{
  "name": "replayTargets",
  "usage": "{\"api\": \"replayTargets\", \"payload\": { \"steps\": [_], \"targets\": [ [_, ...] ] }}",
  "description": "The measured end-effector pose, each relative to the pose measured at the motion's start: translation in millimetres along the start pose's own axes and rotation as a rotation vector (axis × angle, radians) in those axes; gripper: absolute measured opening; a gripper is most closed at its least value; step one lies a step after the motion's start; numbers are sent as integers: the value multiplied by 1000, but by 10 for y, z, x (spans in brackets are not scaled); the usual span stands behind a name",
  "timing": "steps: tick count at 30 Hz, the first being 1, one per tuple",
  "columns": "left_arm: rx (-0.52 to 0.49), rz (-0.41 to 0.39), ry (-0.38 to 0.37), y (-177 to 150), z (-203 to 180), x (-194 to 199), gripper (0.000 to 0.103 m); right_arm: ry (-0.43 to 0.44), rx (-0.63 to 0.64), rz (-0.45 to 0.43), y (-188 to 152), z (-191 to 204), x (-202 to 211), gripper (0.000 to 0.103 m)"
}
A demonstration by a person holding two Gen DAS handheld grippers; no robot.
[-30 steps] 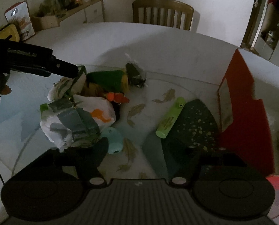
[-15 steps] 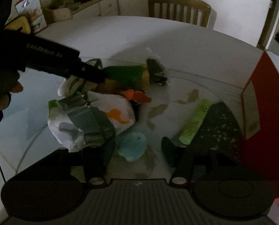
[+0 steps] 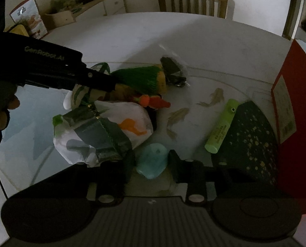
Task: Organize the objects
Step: 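Grasp the green cartoon bag with the left gripper while the right grasps the blue toy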
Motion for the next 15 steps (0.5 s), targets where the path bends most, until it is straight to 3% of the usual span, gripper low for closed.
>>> {"api": "replayTargets", "payload": {
  "steps": [15],
  "targets": [
    [-55,-66,-28,103,-323,486,47,18,-82,-66,16,-137,481,34]
  ]
}}
Point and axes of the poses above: each gripper's, at about its wrist camera, not at the fingertips, and x roughly against the way its jaws point, z to its left, y to its top, the point moved 4 cm from there along -x, roughly the way its jaws point, and after that the axes turned 15 degrees about -x, right-handed, at the moved point
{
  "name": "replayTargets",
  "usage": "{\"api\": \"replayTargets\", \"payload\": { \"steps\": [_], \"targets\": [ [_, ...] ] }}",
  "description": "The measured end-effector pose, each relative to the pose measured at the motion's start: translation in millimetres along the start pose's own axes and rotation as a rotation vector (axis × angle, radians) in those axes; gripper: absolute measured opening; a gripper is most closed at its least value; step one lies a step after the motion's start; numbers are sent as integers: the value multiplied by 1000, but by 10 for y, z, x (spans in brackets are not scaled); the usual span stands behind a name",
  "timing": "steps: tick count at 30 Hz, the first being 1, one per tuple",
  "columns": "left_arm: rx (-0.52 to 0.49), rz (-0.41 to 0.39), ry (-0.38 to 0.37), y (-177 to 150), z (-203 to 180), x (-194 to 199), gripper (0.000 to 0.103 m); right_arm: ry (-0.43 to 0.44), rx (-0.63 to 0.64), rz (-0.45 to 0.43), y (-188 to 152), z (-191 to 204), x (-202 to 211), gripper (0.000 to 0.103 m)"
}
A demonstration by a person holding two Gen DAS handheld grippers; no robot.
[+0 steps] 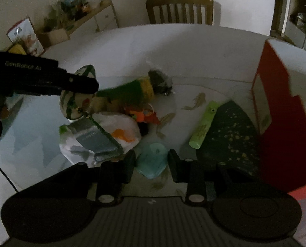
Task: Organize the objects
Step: 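Grasp the green cartoon bag with the left gripper while the right grasps the blue toy, then carry the cartoon bag and blue toy into the shoebox with both grippers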
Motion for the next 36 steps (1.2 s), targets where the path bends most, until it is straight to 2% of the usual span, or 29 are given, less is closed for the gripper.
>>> {"api": "replayTargets", "payload": {
  "steps": [6,13,20,36],
  "targets": [
    [-3,-17,-49,69,-192,209,47,12,-11,-38,71,-25,392,34],
    [-98,11,-60,138,-618,372,47,-7,-6,-79,146,-126,854,34],
    [-183,-10,-81,278,-1088,437,47,-13,2,-146,241,-345,1241,34],
    [-352,-44,-76,792,-2206,54,47,-110,-25,-217,578,-1433,1498,34]
  ]
}}
Point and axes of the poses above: each gripper's, at about its wrist camera, not at the fingertips, and x roughly against the way its jaws point, z to its left, y to its top, the point moved 4 cm from there along -x, roughly the way its jaws point, and after that the axes turned 15 degrees about -x, right-handed, at the moved point
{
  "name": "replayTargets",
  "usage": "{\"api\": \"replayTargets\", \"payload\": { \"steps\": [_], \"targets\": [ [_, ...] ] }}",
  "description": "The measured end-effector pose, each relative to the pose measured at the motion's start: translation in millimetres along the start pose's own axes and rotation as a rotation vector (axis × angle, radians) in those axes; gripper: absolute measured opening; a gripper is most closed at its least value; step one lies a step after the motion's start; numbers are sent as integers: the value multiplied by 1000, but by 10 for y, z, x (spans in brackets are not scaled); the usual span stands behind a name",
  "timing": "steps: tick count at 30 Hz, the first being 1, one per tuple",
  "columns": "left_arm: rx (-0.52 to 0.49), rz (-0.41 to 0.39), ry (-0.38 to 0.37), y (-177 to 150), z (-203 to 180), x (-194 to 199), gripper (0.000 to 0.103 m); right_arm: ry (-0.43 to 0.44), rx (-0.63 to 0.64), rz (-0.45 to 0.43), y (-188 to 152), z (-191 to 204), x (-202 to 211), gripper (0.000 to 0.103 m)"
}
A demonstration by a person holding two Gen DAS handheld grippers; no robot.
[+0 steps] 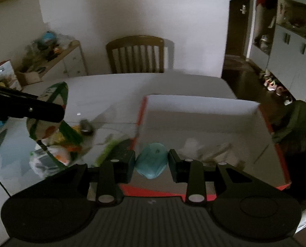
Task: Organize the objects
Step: 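Carry the cartoon bag and blue toy into the shoebox with both grippers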
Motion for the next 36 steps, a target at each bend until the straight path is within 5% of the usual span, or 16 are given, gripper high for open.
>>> {"api": "replayTargets", "payload": {
  "steps": [10,19,36],
  "targets": [
    [-34,24,10,350,-373,-553,48,-47,16,3,268,-689,-180,34],
    [-33,107,49,349,-490,-1180,48,-72,9,37,550,-1141,-586,34],
    [-39,307,68,59,-594,-2093,48,-96,79,183,686,-1258,-1499,34]
  ]
}}
Point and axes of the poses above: each gripper's, at about its wrist camera, not at the fingertips, and x roughly against the way its jaws point, z to its left, y to its top, the point moved 4 cm from there along -x, roughly the way its jaws point, and after that the axes turned 15 degrees about -x, right-handed, at the moved point
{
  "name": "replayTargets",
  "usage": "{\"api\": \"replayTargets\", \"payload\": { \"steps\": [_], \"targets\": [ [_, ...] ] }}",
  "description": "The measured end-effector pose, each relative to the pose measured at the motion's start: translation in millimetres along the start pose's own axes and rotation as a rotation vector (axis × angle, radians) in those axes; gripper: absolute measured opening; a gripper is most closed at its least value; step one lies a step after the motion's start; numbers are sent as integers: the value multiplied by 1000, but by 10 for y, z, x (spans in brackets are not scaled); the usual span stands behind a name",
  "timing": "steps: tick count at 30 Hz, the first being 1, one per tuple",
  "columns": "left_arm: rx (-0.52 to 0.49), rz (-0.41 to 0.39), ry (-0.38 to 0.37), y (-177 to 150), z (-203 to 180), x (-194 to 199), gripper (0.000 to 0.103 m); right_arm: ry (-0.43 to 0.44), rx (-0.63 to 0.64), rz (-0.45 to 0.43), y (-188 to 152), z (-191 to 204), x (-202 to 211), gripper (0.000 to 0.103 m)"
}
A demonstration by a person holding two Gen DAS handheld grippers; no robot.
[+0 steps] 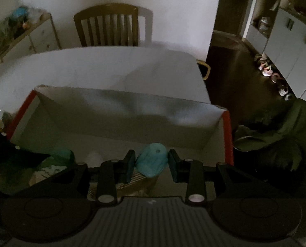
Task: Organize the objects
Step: 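Carry the cartoon bag and blue toy into the shoebox with both grippers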
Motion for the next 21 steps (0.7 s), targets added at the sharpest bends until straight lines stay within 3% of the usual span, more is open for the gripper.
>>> {"api": "replayTargets", "payload": {
  "steps": [10,21],
  "targets": [
    [16,85,-6,-8,35,-220,49,-34,-7,112,-33,-76,-279,34],
    [9,159,-13,-7,86,-345,50,-29,-25,149,-114,-136,-401,34]
  ]
}}
Point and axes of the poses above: each gripper's, at about its wrist camera, not at the fingertips, and x roughly against the way its jaws point, z to its left, y to its top, the point moved 4 cm from there along -x, roughly the way its jaws point, and after that the axes turned 15 degrees about -x, right-handed, at the moved point
